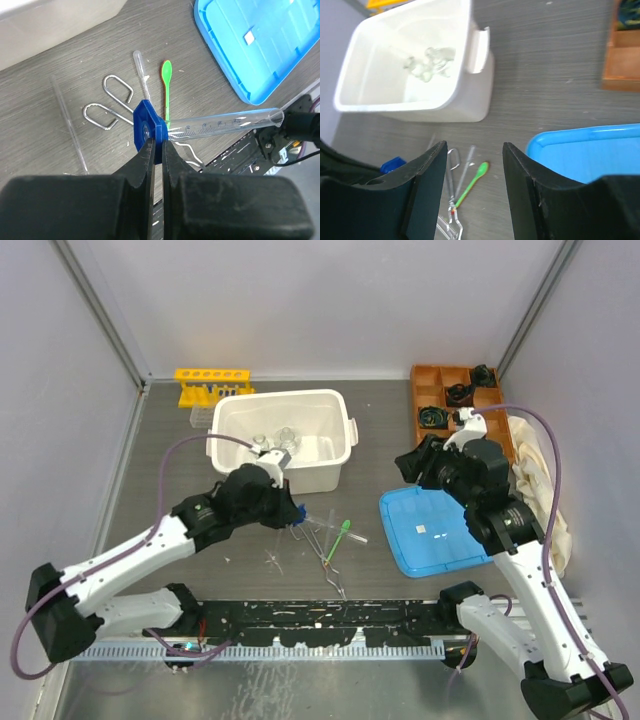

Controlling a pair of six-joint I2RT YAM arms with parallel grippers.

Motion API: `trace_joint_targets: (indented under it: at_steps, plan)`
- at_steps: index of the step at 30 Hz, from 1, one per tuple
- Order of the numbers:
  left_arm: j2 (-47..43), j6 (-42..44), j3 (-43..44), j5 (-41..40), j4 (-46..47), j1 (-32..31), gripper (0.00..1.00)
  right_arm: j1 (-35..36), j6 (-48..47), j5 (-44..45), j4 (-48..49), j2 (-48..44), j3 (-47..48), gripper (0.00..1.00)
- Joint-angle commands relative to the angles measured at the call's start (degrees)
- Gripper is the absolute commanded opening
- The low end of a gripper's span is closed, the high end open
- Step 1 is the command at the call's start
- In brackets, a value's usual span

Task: Organize the chemistry lab equipment
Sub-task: Place the chemistry item in the storage box.

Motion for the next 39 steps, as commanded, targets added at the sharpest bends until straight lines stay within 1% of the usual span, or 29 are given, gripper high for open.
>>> trace_joint_targets:
  at_steps: [1,4,9,12,15,19,22,28,31,39]
  plan:
    - [-8.59,-7.53,-3.76,-6.05,6.55,0.44,0.00,0.11,5.62,-13.96,6.68,-1.14,-3.60,0.55]
    - [-13.14,-11.98,-7.20,-6.82,7.86,1.58,0.00,0.11,8.50,-18.48,10.37,-2.21,-7.47,0.55]
    - [-17.91,-18.60,-12.56,-7.48,10.63,3.48,0.00,0.11,9.52,-20.82,13.13,-4.55,-9.99,0.55]
    - [-19.38,-22.29,-15.95,-7.52,14.33,4.38,0.00,0.14,9.80,-21.66,13.85,-5.38,-9.91,0.56]
    - [-19.75,-26.25,-19.12,-7.18,17.96,4.86,0.00,0.13,10.91,-24.30,15.65,-5.62,-10.48,0.56]
    - [-19.64,-30.99,-21.69,-6.92,21.84,4.89,0.00,0.14,12.43,-25.58,17.50,-6.03,-12.24,0.55]
    - [-21.24,-33.94,-24.05,-7.57,25.43,4.95,0.00,0.15,13.05,-26.47,18.02,-5.94,-13.43,0.54]
    - [-23.14,-37.10,-26.71,-7.71,29.74,4.89,0.00,0.12,13.08,-28.00,19.41,-4.39,-15.86,0.55]
    - [-22.09,-37.98,-27.10,-6.59,31.87,4.94,0.00,0.11,12.99,-28.25,20.56,-3.51,-16.26,0.55]
    - [-18.90,-37.59,-26.08,-4.51,32.87,4.87,0.00,0.20,12.66,-29.44,22.39,-1.64,-15.51,0.55]
